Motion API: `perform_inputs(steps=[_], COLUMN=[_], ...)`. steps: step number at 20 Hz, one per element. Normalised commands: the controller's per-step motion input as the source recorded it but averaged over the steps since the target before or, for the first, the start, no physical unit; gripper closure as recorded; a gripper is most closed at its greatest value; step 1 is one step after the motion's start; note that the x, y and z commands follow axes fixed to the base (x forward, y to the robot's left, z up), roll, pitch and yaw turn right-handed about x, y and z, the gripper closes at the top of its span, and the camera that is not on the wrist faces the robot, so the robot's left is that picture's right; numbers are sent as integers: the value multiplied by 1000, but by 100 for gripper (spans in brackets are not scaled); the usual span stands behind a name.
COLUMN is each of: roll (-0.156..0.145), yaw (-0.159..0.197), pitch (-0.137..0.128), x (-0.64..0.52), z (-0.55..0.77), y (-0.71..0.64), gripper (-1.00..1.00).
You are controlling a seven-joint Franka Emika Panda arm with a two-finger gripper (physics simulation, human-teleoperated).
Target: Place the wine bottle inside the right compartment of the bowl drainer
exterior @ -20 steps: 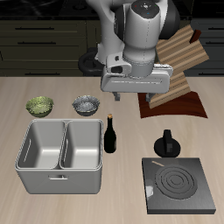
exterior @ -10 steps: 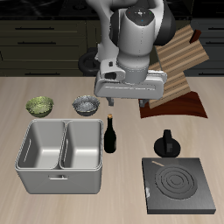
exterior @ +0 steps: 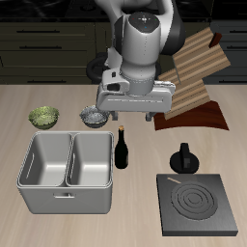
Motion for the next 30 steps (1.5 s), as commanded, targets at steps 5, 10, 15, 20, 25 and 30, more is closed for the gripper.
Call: perform_inputs(steps=[5, 10, 15, 20, 25, 30], roll=[-15, 23, 14, -10, -8, -1], yaw=[0, 39, 8, 25, -1, -4], pitch=[-58, -38, -59, -53, 2, 9], x=[-176, -158, -44, 23, 110, 67], z=[-130, -125, -25, -68, -167, -157], y=[-175, -19, 70, 40, 2, 86], gripper=[-100, -100, -100, -100, -100, -100])
